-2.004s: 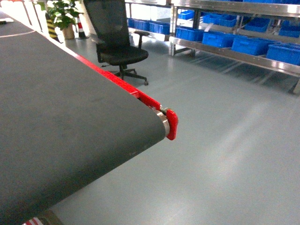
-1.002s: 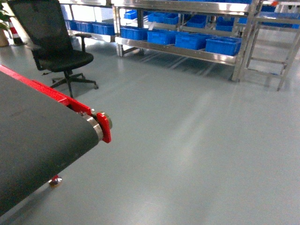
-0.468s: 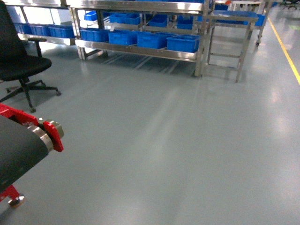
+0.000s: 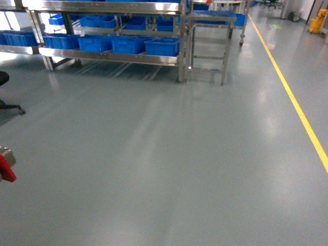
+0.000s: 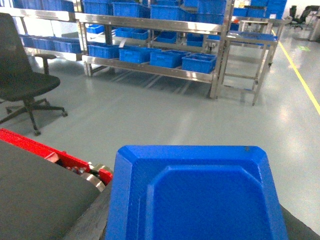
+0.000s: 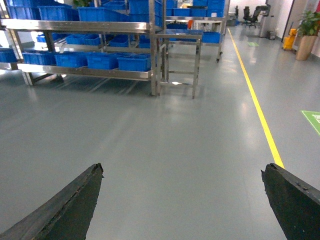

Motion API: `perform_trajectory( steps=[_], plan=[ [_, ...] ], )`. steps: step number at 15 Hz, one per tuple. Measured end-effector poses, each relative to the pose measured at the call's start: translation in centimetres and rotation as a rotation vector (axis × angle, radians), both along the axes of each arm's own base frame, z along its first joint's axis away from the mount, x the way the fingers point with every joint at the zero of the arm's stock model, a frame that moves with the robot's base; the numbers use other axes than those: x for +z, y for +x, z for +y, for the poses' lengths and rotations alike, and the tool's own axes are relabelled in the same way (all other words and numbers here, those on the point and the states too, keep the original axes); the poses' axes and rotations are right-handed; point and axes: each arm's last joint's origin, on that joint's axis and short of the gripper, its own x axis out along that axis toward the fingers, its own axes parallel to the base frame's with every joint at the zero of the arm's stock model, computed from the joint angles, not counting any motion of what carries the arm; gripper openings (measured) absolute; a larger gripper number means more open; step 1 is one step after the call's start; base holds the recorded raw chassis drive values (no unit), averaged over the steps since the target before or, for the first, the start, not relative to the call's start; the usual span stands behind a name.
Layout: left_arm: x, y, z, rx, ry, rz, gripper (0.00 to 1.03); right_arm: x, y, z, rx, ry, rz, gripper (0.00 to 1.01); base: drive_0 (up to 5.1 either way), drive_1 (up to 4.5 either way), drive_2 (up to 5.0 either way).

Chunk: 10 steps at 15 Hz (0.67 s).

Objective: Pick blue part to blue bin on bottom shelf

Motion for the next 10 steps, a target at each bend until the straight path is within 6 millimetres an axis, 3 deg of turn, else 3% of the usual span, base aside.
perform_trajectory(
  steps=[10],
  plan=[
    [-0.04,0.02,-0.04,-0.005,0.002,0.004,0.44,0.00,0.00,0.00,0.000,0.000,0.000,0.98,-1.5,-1.55,-1.5]
  ],
)
